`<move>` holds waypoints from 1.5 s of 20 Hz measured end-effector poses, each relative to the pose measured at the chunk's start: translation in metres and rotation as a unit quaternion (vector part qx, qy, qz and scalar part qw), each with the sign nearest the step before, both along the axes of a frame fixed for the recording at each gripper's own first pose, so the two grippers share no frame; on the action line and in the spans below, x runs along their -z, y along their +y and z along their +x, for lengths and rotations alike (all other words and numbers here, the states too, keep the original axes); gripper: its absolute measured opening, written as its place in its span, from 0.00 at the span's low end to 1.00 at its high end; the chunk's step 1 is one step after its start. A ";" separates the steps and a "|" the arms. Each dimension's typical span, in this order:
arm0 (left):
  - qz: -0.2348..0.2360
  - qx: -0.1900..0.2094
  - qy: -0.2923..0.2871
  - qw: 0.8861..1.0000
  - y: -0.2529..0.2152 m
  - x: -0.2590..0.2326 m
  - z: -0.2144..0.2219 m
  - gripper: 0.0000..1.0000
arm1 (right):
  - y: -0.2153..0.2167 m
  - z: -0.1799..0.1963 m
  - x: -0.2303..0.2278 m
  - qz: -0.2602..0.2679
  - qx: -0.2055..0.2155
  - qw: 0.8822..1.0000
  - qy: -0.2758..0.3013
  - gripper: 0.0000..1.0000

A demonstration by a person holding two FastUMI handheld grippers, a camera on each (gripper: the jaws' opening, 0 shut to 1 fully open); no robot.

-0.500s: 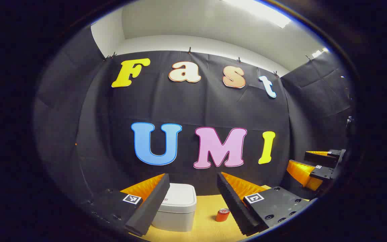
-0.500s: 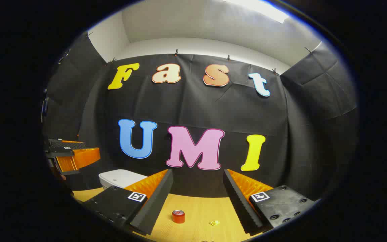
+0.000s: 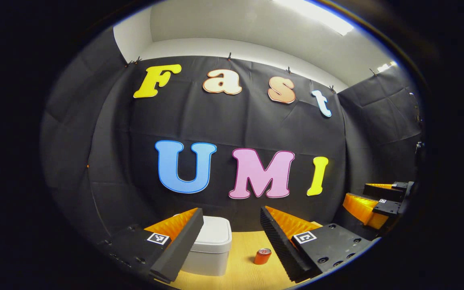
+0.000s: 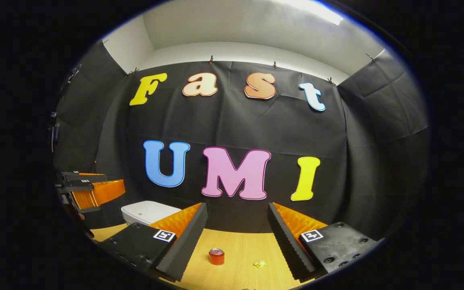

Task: Press the lid of the desktop garbage bin to open it, pick up the crumpled paper on the desktop and throw it into the bin, then pick up the pop can on the desktop and drop it into the bin, and finally close the garbage bin lid.

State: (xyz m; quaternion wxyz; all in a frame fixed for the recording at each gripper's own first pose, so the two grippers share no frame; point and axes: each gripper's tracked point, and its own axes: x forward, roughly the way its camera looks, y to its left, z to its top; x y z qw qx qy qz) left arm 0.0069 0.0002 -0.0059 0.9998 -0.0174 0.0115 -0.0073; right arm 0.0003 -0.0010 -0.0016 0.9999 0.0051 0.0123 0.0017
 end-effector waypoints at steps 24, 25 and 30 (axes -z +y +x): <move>0.025 -0.013 0.030 0.999 0.030 0.008 0.037 0.81 | 0.032 0.002 0.015 0.013 -0.053 0.998 0.029 0.96; 0.026 -0.012 0.034 0.999 0.031 0.010 0.043 0.76 | 0.031 0.004 0.019 0.015 -0.050 0.998 0.032 0.96; 0.018 -0.036 0.062 0.997 0.053 0.026 0.076 0.39 | 0.024 0.014 0.049 0.017 -0.046 0.997 0.066 0.96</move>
